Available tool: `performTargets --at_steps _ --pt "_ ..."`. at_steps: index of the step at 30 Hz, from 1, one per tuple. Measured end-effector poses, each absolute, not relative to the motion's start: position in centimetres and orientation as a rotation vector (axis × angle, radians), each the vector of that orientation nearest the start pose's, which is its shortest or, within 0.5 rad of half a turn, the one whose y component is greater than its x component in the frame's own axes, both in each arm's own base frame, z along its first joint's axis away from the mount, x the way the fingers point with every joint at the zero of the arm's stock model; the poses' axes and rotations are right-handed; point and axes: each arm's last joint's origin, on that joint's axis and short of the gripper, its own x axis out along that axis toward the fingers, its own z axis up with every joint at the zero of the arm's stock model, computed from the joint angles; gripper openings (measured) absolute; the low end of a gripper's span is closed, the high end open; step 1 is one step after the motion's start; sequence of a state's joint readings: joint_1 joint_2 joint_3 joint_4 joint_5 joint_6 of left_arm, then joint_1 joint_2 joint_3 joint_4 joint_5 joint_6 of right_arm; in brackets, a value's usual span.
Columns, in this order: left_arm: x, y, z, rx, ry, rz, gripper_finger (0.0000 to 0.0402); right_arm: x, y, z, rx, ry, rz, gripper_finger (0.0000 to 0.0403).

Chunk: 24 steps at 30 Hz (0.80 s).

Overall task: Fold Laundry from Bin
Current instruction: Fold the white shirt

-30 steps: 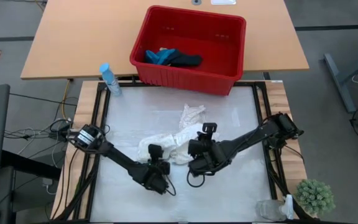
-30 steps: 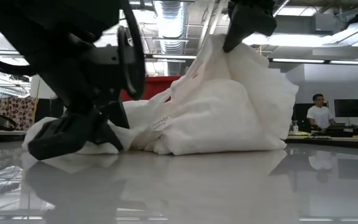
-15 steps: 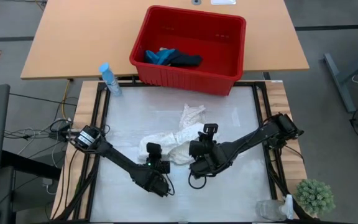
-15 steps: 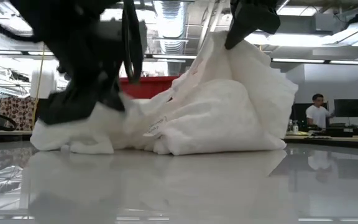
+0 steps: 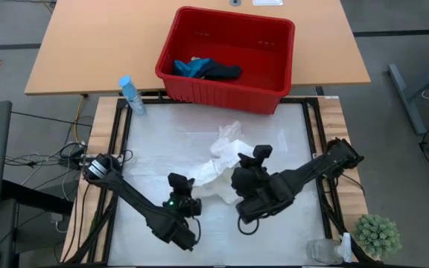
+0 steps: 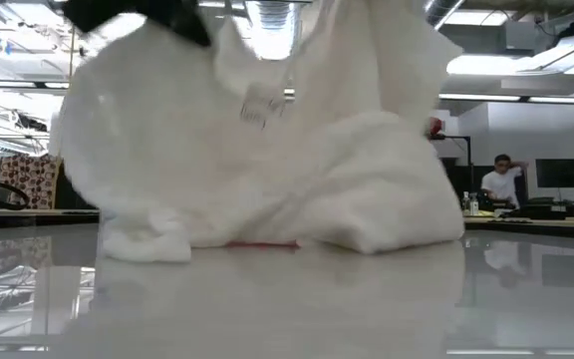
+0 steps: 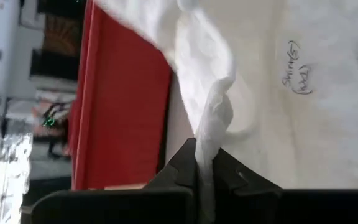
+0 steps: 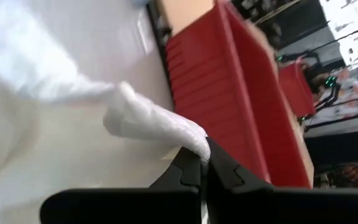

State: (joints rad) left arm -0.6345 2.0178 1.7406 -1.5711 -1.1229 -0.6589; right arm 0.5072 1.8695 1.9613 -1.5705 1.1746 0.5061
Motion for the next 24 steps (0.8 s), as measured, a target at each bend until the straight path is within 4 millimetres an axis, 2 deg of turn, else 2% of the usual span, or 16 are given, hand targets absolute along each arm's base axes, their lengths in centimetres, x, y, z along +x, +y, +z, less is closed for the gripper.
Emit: performTargets --at_steps 7,13,18,21,24 --pt "31.4 -20.6 30.5 0.822 0.789 0.655 0.0000 30.6 15.1 39.3 -0.689 0.668 -0.766 0.0022" --pt "31.2 -21.4 35.1 0.757 0.687 0.628 0.0000 31.3 13.5 41.0 -0.794 0.602 -0.888 0.0022" --pt "30.6 -21.4 38.9 0.889 0.577 0.672 0.0000 31.5 12.2 42.9 -0.919 0.597 -0.984 0.0022" --pt "30.3 -20.8 41.3 0.928 0.517 0.734 0.0000 31.0 11.7 44.8 -0.927 0.582 -1.016 0.0022" --pt "30.4 -20.0 42.8 0.961 0.483 0.804 0.0000 30.4 11.0 46.7 -0.892 0.565 -1.036 0.0022"
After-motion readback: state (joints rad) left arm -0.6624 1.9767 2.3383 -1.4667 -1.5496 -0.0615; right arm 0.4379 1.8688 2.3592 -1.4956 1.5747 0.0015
